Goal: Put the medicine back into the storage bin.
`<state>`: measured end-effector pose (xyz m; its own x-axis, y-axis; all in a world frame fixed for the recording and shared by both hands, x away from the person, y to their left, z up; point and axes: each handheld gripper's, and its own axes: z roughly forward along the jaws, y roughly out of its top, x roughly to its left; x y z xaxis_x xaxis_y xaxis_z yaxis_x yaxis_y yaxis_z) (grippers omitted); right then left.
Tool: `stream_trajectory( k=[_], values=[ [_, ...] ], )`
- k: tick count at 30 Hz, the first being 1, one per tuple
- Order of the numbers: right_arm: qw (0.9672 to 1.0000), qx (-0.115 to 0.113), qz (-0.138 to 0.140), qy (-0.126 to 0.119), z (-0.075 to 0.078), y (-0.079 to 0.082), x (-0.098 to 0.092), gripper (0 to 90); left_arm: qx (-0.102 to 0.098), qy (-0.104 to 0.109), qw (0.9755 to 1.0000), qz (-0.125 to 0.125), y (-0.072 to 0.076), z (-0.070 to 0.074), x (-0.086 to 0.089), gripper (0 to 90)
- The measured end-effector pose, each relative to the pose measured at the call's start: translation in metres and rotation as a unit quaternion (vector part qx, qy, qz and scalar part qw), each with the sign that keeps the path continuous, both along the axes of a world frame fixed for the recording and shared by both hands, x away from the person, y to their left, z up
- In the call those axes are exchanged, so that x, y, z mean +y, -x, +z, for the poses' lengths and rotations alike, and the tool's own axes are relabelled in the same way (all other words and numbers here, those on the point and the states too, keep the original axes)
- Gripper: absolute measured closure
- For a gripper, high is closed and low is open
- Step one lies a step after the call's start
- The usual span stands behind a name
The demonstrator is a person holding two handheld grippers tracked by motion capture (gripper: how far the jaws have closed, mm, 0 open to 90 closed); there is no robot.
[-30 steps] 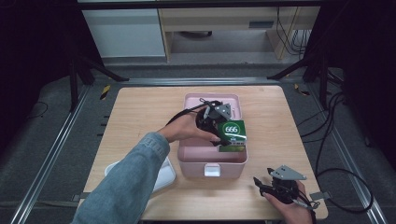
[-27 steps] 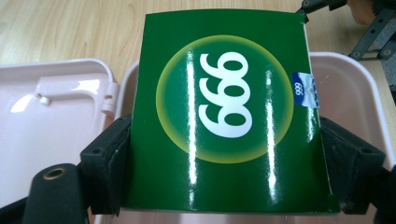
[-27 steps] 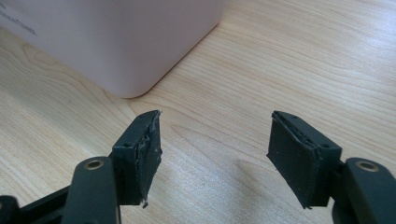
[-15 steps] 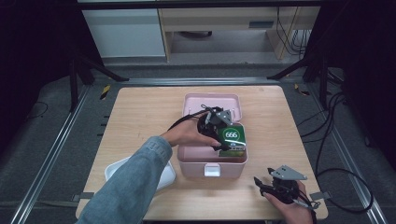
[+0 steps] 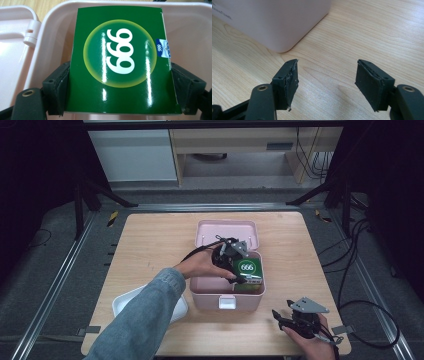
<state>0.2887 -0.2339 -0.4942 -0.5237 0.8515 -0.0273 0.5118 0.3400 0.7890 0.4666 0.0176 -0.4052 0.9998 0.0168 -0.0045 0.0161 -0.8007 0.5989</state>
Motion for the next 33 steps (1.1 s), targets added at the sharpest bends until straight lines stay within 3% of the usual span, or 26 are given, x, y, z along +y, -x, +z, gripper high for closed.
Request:
stream_trajectory(
  k=[33],
  values=[
    [1.0,0.003,0.003,-0.001,-0.002,0.0,0.002,34.5,0.006,-0.044,0.9989,-0.016,0.003,-0.027,-0.01,15.9]
  ],
)
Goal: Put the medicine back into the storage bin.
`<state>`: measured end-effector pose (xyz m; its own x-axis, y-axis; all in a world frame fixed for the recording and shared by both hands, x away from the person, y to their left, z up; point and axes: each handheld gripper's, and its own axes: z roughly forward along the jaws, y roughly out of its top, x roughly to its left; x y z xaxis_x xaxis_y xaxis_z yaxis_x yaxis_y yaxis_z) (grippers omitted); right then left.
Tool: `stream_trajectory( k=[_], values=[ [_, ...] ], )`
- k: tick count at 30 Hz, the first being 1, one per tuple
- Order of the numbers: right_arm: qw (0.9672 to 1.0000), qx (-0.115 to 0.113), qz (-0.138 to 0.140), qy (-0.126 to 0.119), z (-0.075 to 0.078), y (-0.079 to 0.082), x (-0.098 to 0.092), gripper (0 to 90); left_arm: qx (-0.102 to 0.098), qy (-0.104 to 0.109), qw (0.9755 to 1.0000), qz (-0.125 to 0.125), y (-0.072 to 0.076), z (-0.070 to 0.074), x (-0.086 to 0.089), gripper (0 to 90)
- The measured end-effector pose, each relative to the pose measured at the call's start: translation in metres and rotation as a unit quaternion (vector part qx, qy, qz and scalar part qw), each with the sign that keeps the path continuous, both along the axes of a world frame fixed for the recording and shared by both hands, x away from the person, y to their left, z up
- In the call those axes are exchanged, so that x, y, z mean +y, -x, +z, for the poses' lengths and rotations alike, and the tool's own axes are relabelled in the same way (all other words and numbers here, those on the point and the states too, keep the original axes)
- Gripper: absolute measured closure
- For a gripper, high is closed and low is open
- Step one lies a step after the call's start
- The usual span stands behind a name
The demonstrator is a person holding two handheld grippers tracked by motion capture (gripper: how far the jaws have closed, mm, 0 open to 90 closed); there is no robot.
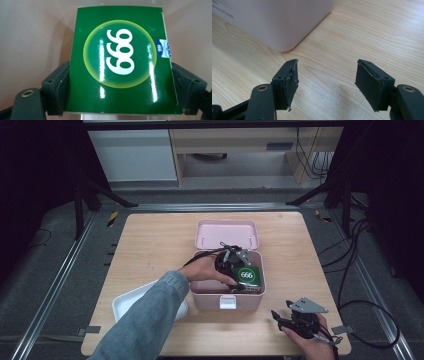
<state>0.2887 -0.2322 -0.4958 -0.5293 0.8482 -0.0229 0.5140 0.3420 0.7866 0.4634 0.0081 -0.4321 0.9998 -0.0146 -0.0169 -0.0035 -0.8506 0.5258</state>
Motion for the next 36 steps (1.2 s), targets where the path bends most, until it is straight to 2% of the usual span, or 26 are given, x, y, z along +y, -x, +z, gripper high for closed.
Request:
stream_trajectory(
  k=[3,11,16,18,26,30,34,36],
  values=[
    [1.0,0.002,0.001,0.001,0.0,0.0,0.001,34.3,-0.006,-0.019,0.9998,-0.004,0.003,-0.003,-0.003,15.5],
    [1.0,0.004,0.003,-0.001,-0.001,-0.001,0.002,33.5,-0.004,-0.019,0.9998,-0.001,0.003,-0.002,-0.003,15.2],
    [1.0,0.007,0.004,0.001,-0.002,-0.001,0.002,31.7,-0.01,-0.029,0.9995,0.003,0.006,-0.001,-0.002,14.6],
    [1.0,0.008,0.004,0.001,-0.002,-0.001,0.003,31.2,-0.006,-0.011,0.9999,0.009,0.007,0.005,-0.001,12.8],
    [1.0,0.007,0.005,0.002,-0.002,-0.001,0.004,29.1,-0.013,0.028,0.9989,0.036,0.007,0.028,0.008,11.2],
    [1.0,0.008,0.002,0.002,-0.002,-0.001,0.004,27.7,-0.017,0.05,0.9968,0.06,0.01,0.043,0.015,9.5],
    [1.0,0.008,0.001,-0.001,-0.001,-0.002,0.003,27.4,-0.025,0.07,0.9931,0.091,0.014,0.058,0.025,7.5],
    [1.0,0.008,0.002,-0.002,-0.001,-0.002,0.004,27.2,-0.034,0.072,0.9915,0.103,0.017,0.065,0.03,6.6]
  ],
)
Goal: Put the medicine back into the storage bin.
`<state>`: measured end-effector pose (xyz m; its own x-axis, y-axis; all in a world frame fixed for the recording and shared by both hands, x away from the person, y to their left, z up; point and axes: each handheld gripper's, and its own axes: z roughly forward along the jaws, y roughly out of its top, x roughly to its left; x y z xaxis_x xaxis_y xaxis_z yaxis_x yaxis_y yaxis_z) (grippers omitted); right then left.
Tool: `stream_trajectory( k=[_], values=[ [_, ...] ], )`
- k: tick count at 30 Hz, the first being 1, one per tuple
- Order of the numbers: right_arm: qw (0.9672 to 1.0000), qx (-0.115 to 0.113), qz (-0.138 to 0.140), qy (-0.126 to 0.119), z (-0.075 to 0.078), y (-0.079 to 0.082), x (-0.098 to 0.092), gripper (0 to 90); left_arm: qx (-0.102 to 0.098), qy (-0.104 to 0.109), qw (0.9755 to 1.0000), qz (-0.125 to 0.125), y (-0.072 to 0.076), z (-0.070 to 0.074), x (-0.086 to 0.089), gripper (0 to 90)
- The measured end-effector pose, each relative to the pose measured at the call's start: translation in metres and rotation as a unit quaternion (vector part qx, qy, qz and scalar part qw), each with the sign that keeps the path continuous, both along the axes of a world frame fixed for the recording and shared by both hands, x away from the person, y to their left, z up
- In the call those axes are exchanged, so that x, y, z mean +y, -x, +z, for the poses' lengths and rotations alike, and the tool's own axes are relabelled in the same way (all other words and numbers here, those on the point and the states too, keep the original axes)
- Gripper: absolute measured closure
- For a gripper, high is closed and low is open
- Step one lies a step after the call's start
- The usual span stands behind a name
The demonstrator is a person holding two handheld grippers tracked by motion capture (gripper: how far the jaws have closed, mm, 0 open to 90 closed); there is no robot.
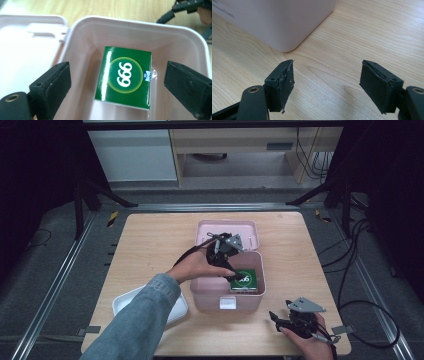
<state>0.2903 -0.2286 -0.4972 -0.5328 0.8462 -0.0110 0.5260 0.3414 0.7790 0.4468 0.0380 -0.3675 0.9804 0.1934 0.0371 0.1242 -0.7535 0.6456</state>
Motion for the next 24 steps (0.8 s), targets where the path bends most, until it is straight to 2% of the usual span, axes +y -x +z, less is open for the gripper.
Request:
stream_trajectory(
  k=[4,8,12,16,19,24],
  values=[
    [1.0,0.001,0.001,0.001,0.0,-0.001,0.001,27.3,-0.02,0.019,0.9992,0.029,0.005,0.015,0.017,5.7],
    [1.0,-0.001,0.003,0.004,0.0,-0.003,0.003,27.8,-0.028,0.037,0.9975,0.053,0.008,0.026,0.039,5.9],
    [1.0,0.0,0.005,0.005,-0.001,-0.003,0.005,28.7,-0.041,0.037,0.9952,0.081,0.011,0.032,0.061,6.2],
    [0.9999,-0.001,0.006,0.009,-0.002,-0.003,0.005,29.9,-0.039,0.044,0.993,0.102,0.013,0.035,0.081,6.6],
    [0.9999,-0.001,0.006,0.01,-0.001,-0.003,0.004,32.0,-0.04,0.039,0.9916,0.117,0.015,0.037,0.095,7.0],
    [1.0,-0.003,0.005,0.007,-0.001,-0.002,0.003,34.9,-0.054,0.036,0.9864,0.151,0.02,0.039,0.118,8.0]
  ],
)
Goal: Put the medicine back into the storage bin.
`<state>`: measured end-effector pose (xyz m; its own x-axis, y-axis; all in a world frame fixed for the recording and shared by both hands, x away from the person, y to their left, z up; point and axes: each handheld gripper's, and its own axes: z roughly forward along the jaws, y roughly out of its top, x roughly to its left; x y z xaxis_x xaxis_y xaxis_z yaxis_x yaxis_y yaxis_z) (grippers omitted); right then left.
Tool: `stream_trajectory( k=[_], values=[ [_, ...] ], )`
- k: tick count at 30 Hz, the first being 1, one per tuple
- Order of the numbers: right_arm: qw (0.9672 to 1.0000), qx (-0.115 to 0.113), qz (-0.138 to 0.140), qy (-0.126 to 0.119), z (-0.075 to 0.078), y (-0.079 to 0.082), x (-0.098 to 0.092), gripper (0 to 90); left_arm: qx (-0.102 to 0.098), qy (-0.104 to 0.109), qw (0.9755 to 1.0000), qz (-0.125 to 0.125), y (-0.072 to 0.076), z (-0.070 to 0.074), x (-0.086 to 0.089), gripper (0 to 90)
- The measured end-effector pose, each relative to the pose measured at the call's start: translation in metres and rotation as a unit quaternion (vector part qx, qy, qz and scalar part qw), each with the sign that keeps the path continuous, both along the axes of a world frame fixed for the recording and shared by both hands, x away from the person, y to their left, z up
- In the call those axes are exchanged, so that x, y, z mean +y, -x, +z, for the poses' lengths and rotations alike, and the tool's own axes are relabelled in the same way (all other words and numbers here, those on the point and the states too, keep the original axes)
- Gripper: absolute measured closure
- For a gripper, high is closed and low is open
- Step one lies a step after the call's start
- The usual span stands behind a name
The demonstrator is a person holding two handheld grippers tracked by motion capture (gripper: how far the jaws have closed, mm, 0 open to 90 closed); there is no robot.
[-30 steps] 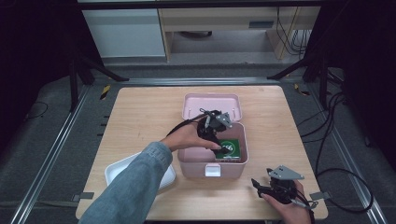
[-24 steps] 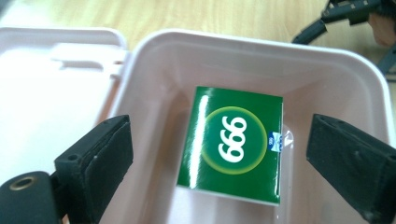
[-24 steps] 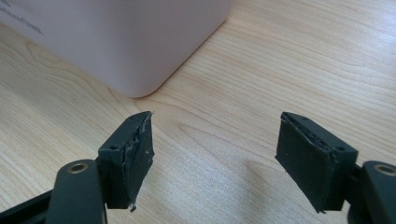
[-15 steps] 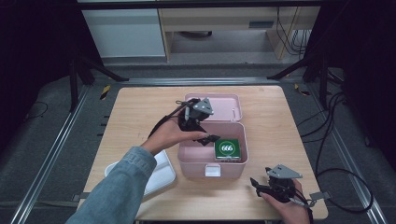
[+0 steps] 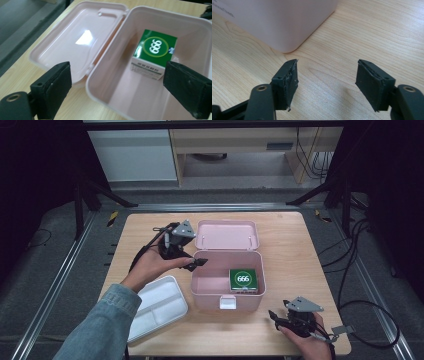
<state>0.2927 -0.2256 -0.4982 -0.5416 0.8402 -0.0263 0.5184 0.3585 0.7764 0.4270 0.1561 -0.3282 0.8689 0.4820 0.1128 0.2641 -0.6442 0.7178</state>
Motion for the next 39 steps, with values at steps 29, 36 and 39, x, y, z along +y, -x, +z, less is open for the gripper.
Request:
stream_trajectory(
  k=[29,36,39],
  values=[
    [0.9999,-0.001,0.011,0.011,-0.001,0.001,0.003,47.7,0.034,-0.061,0.9929,0.097,0.063,-0.059,0.126,17.6],
    [0.9999,-0.003,0.012,0.011,0.001,0.001,0.003,48.8,0.033,-0.091,0.9906,0.096,0.081,-0.077,0.134,22.6],
    [0.9999,-0.006,0.011,0.012,0.002,0.002,0.002,49.2,0.04,-0.099,0.9904,0.088,0.09,-0.086,0.135,26.5]
  ],
)
